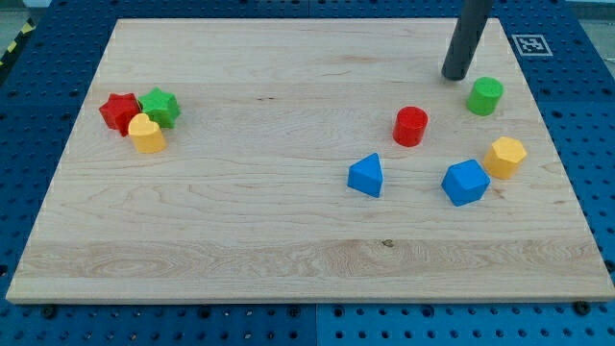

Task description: Slide the green circle towards the yellow hexagon

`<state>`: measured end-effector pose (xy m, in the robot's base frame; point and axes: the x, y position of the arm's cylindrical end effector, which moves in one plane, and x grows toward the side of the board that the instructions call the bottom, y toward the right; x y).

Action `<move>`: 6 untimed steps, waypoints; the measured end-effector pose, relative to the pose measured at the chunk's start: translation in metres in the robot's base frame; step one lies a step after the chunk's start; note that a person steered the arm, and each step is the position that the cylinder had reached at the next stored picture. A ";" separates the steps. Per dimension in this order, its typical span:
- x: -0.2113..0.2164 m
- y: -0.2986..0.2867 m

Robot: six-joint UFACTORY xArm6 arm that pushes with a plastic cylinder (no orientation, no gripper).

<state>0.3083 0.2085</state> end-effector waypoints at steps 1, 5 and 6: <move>-0.001 0.038; 0.046 0.030; 0.063 0.030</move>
